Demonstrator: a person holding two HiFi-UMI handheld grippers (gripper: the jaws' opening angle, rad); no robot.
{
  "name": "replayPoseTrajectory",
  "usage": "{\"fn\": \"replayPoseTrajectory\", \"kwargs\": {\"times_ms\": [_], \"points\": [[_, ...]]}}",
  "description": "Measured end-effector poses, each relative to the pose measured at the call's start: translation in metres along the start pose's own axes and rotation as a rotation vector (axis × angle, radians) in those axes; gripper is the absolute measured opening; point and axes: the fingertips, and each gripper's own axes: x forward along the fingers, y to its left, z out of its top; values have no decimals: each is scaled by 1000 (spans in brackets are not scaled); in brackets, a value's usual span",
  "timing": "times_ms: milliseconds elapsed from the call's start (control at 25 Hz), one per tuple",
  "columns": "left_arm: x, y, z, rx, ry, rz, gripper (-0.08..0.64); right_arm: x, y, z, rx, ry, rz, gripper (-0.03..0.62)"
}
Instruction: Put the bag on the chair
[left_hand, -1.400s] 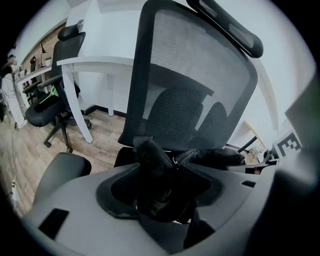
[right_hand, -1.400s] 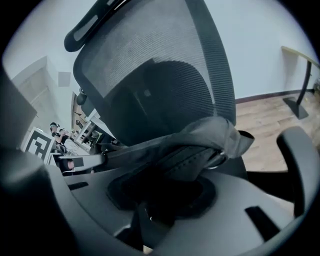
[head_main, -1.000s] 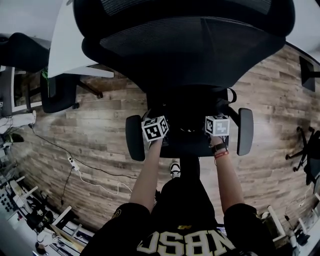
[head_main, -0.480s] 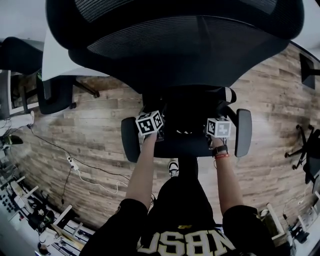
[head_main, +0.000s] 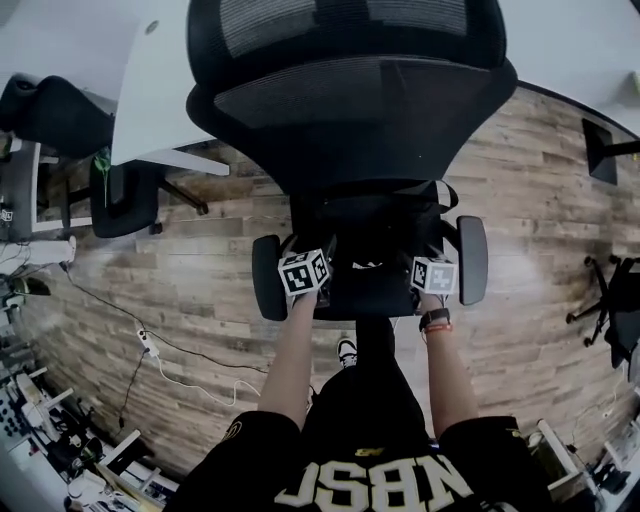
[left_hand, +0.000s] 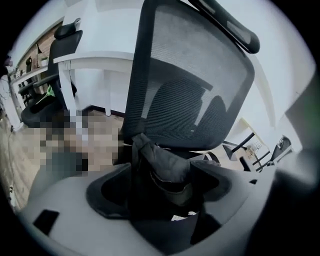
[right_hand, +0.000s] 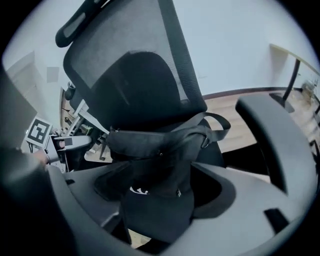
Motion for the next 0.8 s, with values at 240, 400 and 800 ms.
{"fn": "replayPoseTrajectory", "kwargs": {"times_ms": [240, 400, 800], "points": [[-60, -39, 7, 45, -72, -62, 388, -57, 50, 7, -66, -105, 78, 348], [-106, -61, 23, 93, -150, -93, 388, -96, 85, 22, -57, -213, 125, 342], [-250, -84, 71, 159, -377, -107, 387, -216, 189, 60, -196, -484, 178, 311]]}}
